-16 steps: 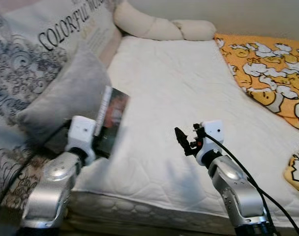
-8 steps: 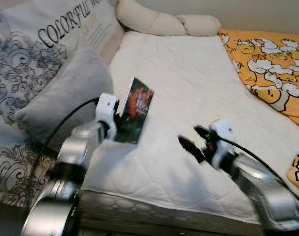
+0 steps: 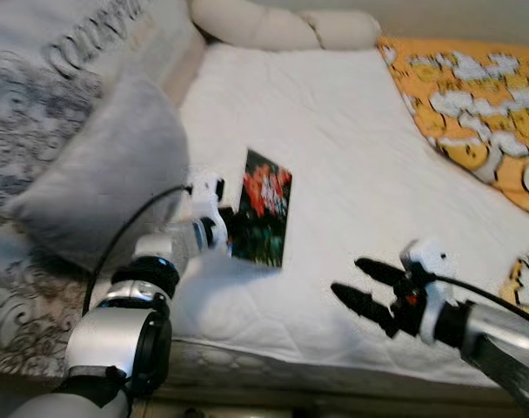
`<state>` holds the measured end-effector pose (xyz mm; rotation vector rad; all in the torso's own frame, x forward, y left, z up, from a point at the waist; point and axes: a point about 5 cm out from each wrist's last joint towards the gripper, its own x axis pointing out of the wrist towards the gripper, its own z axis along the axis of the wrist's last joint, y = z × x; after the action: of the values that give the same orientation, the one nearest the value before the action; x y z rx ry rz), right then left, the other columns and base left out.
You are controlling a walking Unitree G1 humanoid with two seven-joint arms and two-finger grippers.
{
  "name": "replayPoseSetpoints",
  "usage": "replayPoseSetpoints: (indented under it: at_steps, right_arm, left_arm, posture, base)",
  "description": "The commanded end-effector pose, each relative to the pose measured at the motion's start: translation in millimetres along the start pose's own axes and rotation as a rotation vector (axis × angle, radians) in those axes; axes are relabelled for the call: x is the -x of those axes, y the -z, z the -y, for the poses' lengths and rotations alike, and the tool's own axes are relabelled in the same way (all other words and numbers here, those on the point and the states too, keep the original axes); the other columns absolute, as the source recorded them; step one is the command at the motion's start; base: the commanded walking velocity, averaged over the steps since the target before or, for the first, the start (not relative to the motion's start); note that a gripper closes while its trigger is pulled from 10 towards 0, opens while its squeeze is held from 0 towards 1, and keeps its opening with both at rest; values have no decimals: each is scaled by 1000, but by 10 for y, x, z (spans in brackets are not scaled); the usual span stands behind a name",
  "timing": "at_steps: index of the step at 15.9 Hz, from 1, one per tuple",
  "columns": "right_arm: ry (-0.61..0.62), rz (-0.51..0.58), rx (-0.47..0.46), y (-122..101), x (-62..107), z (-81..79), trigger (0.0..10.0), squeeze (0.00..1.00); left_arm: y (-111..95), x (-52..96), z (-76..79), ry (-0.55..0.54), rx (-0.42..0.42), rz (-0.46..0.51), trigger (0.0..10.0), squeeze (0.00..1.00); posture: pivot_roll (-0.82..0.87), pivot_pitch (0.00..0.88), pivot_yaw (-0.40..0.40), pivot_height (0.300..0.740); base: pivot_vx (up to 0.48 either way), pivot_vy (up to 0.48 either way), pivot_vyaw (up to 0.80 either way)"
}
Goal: Clean up the room
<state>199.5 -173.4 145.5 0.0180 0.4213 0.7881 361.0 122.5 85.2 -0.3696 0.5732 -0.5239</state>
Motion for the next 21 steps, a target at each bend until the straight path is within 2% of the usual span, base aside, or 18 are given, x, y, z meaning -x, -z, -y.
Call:
replayPoseSetpoints:
  at_steps: [1,2,4,7,8,9,11,16,21]
  right_arm:
    - [0,-3,1,-50,71,-27,10000,0]
    - [-14,-22,-12,-50,123,-67,10000,0]
    - [-26,-64,-25,-31,220,-145,10000,0]
    - [-8,-75,-27,-29,247,-178,10000,0]
    - [-11,-80,-35,-25,244,-197,10000,0]
    - [-14,-86,-40,-21,236,-213,10000,0]
    - [-18,-92,-43,-18,213,-229,10000,0]
    - [-25,-100,-50,-10,182,-236,10000,0]
    - [24,-84,-51,-11,165,-158,10000,0]
  left_arm:
    - [-65,-24,50,24,-17,13,10000,0]
    - [-12,-31,41,19,-22,-16,10000,0]
    - [24,-21,-16,-36,-99,-50,10000,0]
    - [-70,51,-149,-142,-150,-33,10000,0]
    - [-100,103,-225,-177,-181,-39,10000,765]
    - [-119,150,-289,-198,-214,-46,10000,1000]
    - [-124,216,-380,-234,-262,-70,10000,1000]
    - [-193,301,-480,-284,-314,-64,10000,1000]
    - [-373,412,-567,-337,-442,-68,10000,1000]
  posture:
    - [-402,161,1,740]
    - [-423,182,6,740]
    - [-446,206,12,740]
    - [-442,218,11,740]
    - [-438,217,12,740]
    - [-437,213,11,740]
    - [-433,214,9,740]
    - [-426,201,1,740]
    - [-418,163,28,740]
  base:
    - [0,0,0]
    - [0,0,0]
    - [0,0,0]
    - [0,0,0]
    - [0,0,0]
    - [0,0,0]
    - [0,0,0]
    - [0,0,0]
    - [0,0,0]
